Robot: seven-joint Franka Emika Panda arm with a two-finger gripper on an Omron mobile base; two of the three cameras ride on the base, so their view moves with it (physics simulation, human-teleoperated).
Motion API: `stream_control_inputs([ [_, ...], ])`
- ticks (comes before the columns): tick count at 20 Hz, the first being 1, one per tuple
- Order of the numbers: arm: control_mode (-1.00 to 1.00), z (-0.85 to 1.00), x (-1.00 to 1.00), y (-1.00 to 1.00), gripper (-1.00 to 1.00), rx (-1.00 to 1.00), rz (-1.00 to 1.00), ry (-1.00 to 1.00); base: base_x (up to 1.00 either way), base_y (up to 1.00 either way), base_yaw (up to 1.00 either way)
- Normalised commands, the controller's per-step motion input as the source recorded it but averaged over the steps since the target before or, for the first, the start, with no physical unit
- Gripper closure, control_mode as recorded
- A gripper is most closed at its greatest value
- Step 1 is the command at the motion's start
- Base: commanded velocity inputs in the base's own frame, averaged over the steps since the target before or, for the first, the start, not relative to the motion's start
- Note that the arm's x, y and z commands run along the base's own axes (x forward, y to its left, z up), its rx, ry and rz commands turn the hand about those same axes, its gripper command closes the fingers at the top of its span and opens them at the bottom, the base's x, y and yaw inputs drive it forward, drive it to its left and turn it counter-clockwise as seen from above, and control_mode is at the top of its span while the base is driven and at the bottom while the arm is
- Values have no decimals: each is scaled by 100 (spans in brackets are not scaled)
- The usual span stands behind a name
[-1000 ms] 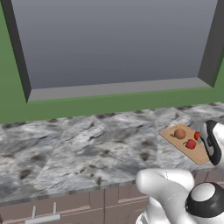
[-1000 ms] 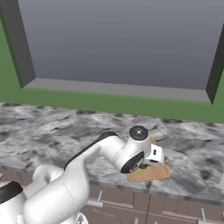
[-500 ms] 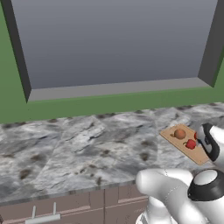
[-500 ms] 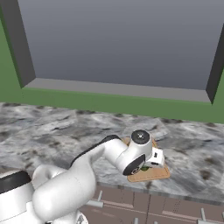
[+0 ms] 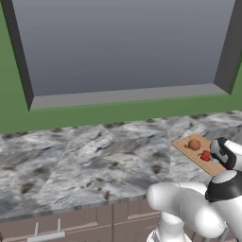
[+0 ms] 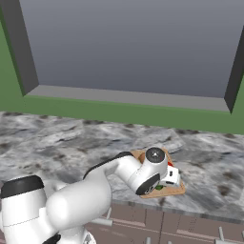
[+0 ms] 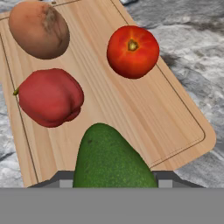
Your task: Place the avocado, onion, tomato, and bell pepper on the cutting board.
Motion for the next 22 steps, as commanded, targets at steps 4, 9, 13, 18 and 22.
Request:
stream_control_inputs([
  [4,-100,-26,6,-1,100,0,0,0,0,0,0],
  [9,-100,-23,3,0,100,0,0,0,0,0,0],
  [13,-100,-22,0,0,-100,0,0,0,0,0,0],
  [18,-100,-13,0,-5,-100,0,0,0,0,0,0],
  [22,-100,-1,9,-9,-100,0,0,0,0,0,0],
])
